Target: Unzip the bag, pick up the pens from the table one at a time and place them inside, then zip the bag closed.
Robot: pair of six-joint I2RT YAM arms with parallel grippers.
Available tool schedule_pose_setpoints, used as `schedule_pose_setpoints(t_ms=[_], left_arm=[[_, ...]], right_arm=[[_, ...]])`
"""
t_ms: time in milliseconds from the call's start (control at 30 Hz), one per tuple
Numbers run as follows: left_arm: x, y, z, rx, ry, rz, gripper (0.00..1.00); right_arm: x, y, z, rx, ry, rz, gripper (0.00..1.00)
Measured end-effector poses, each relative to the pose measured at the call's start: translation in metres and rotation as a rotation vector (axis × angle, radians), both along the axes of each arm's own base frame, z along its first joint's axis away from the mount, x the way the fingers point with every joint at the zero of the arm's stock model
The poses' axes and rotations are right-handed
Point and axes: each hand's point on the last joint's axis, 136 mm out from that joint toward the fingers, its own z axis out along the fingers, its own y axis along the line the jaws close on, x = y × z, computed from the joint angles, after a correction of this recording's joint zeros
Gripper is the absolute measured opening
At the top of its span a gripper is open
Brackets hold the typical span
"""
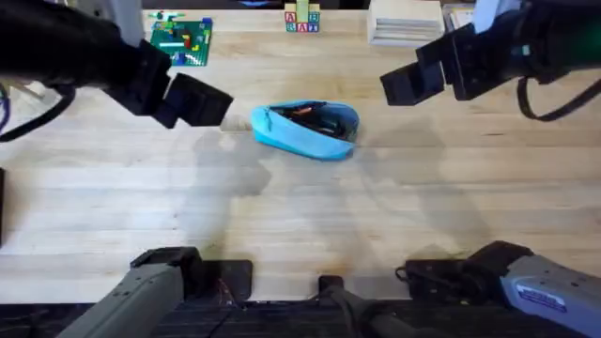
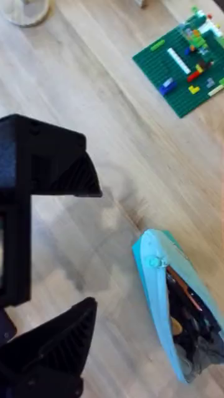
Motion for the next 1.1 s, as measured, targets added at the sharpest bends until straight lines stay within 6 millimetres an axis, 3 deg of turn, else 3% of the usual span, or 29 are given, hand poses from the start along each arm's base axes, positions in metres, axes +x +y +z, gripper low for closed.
schedule_pose_setpoints(t_ms=[267,533,800,1100], left_arm=[[-0.007,0.013,-0.009,-0.079,0.015,-0.145,0.992],[0.004,0.026,-0.032,-0.174,0.036,-0.291,0.992],[0.021,0.044,-0.051,-0.207,0.023,-0.326,0.992],[0.028,0.061,-0.053,-0.188,-0.014,-0.303,0.992]], right_arm=[[0.0,0.0,0.0,0.013,0.005,-0.018,0.998],[-0.003,0.002,-0.002,0.045,0.024,-0.057,0.998],[-0.016,0.028,0.0,0.051,0.015,-0.027,0.998],[-0.03,0.06,-0.006,0.082,0.04,-0.011,0.997]])
